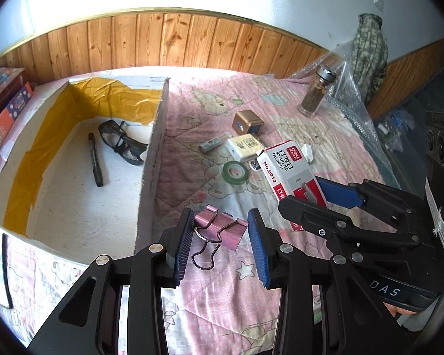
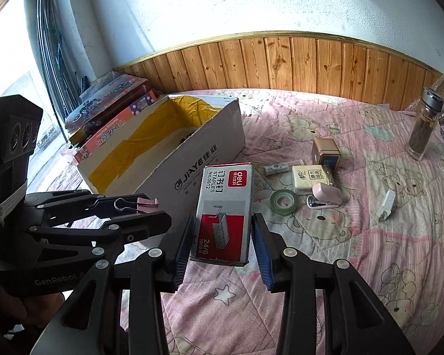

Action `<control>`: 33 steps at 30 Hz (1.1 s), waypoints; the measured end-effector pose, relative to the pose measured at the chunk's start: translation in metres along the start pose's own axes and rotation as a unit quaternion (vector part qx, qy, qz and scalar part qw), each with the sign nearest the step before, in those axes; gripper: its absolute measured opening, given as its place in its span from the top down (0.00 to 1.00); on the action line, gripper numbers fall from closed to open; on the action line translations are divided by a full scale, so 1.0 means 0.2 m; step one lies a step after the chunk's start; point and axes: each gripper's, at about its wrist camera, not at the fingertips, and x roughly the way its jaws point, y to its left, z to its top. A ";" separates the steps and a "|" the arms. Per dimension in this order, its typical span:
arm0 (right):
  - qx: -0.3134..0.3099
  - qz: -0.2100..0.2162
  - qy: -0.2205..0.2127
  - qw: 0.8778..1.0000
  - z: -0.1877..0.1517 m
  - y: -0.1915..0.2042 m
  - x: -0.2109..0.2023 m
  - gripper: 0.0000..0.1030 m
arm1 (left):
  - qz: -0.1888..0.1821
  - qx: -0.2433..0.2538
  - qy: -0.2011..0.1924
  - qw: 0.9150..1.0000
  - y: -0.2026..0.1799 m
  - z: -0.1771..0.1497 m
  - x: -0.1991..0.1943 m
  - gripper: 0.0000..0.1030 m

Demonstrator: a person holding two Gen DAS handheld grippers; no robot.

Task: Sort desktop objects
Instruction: 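Carry the binder clips in the left tool over the box while the right tool carries the staple box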

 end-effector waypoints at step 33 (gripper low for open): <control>-0.105 0.057 -0.009 0.993 0.39 0.49 0.15 0.60 | 0.039 -0.093 -0.056 0.993 0.53 0.17 -0.23 0.63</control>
